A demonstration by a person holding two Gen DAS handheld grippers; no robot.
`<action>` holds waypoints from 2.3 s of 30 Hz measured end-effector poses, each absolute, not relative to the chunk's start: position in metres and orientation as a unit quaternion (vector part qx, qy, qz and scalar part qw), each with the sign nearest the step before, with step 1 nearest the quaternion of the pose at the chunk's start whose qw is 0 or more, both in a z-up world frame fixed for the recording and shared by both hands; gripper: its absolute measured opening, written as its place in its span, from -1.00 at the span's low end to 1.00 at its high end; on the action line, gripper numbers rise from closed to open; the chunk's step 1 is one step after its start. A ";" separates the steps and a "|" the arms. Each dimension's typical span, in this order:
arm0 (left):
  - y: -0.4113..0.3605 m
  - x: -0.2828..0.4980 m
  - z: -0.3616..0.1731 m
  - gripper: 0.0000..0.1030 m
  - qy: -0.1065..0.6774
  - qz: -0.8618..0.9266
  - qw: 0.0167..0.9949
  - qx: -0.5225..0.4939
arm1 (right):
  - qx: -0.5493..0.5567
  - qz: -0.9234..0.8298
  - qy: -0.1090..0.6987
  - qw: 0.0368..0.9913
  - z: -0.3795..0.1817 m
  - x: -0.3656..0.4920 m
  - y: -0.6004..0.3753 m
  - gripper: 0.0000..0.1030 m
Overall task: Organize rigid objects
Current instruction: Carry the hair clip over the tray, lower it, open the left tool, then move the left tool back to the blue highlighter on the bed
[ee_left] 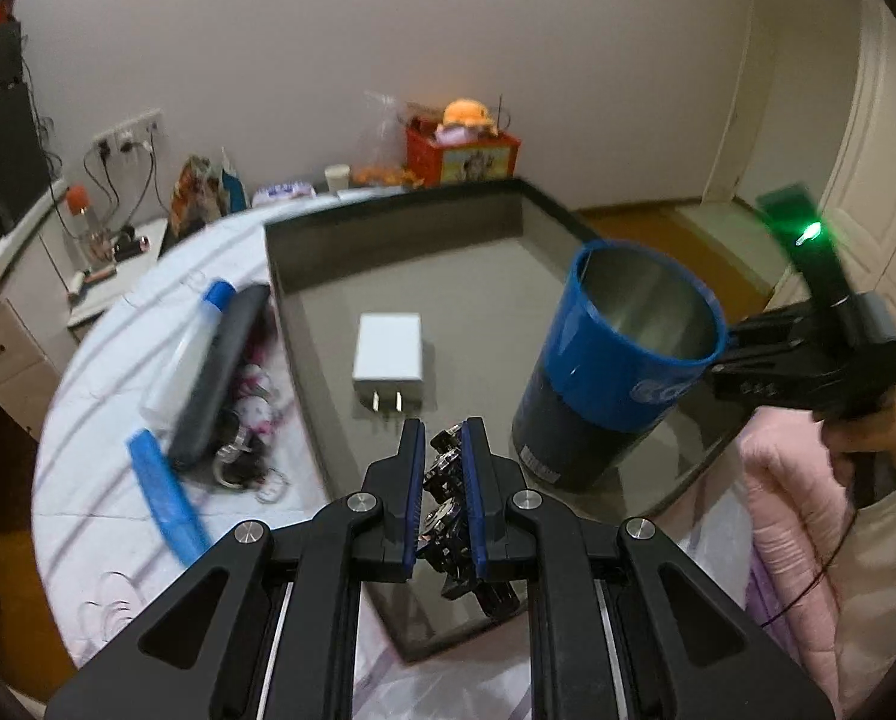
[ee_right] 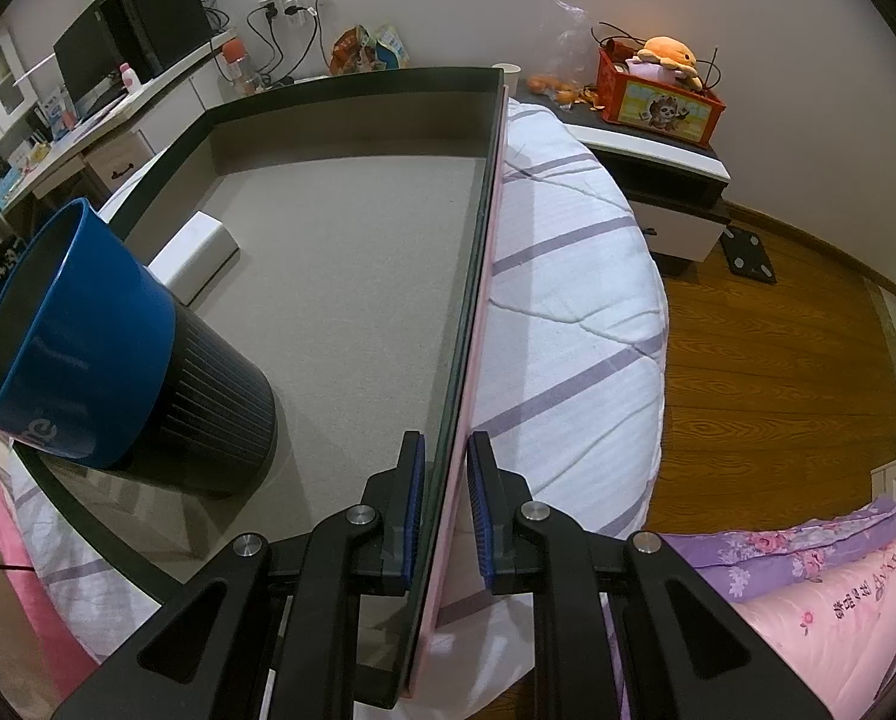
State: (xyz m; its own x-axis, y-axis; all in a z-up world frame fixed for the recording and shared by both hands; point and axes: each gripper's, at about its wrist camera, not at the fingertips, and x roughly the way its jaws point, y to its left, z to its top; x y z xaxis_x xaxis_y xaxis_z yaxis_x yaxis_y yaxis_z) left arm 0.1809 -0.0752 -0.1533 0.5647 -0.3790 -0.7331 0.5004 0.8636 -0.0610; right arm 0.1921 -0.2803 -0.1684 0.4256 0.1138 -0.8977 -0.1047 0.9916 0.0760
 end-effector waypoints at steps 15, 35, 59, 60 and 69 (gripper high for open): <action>-0.081 0.174 -0.167 0.28 0.393 -0.214 0.891 0.070 | 0.005 0.066 0.532 0.844 -0.169 0.192 -0.282 -0.68; -0.001 0.116 -0.107 0.98 0.294 -0.075 0.950 0.070 | -0.002 0.058 0.539 0.840 -0.169 0.194 -0.280 -0.68; 0.058 0.103 -0.115 0.99 0.280 -0.054 0.957 0.043 | -0.007 0.047 0.541 0.840 -0.165 0.194 -0.279 -0.69; 0.059 0.103 -0.116 0.99 0.280 -0.054 0.957 0.044 | -0.012 0.044 0.540 0.840 -0.164 0.194 -0.279 -0.74; 0.066 0.107 -0.122 0.99 0.279 -0.057 0.958 0.041 | -0.024 0.041 0.529 0.847 -0.153 0.188 -0.276 -0.79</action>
